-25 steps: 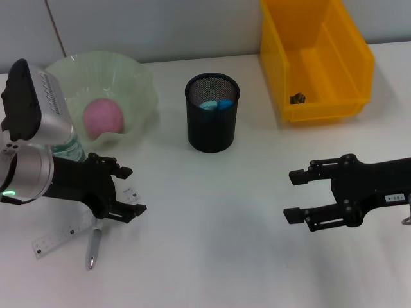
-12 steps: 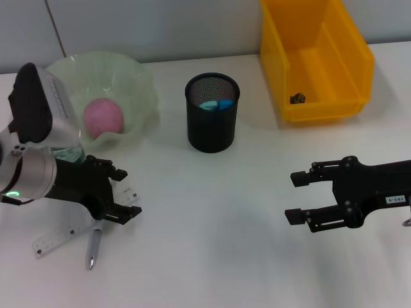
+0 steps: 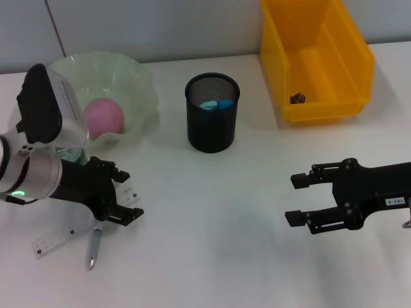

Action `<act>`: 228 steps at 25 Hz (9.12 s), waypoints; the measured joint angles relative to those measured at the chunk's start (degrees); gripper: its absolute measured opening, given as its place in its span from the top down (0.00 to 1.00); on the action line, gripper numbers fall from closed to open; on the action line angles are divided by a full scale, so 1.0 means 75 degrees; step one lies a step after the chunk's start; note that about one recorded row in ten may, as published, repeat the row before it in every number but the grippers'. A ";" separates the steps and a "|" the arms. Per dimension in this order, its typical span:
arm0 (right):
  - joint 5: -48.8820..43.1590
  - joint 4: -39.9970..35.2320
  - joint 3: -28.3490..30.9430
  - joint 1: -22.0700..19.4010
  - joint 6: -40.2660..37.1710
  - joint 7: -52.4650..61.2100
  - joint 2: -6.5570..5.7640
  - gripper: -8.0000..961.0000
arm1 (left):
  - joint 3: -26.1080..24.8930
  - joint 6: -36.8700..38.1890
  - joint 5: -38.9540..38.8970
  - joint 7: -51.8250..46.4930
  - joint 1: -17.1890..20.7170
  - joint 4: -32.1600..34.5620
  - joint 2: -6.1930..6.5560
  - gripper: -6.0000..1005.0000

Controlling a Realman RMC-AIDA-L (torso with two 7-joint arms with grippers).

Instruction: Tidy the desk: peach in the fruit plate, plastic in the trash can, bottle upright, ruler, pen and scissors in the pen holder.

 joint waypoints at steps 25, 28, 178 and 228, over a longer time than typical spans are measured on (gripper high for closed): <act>-0.0037 0.0172 0.0000 -0.0043 0.0093 -0.0020 0.0000 0.21 | 0.0987 -0.0125 0.0617 -0.0940 0.0020 0.0919 0.0006 0.19; -0.0067 0.0176 0.0000 -0.0044 0.0094 -0.0021 0.0000 0.21 | 0.1395 -0.0101 0.1059 -0.1494 0.0065 0.1381 0.0008 0.19; -0.0095 0.0965 0.0363 -0.0055 0.0282 -0.0816 -0.0030 0.21 | 0.2628 0.0633 0.2476 -0.3842 -0.1912 0.0096 -0.0022 0.48; -0.0070 0.0930 0.0363 0.0008 0.0276 -0.0763 0.0000 0.21 | 0.3121 -0.1959 0.0569 -0.4721 -0.0392 0.5148 -0.0006 0.60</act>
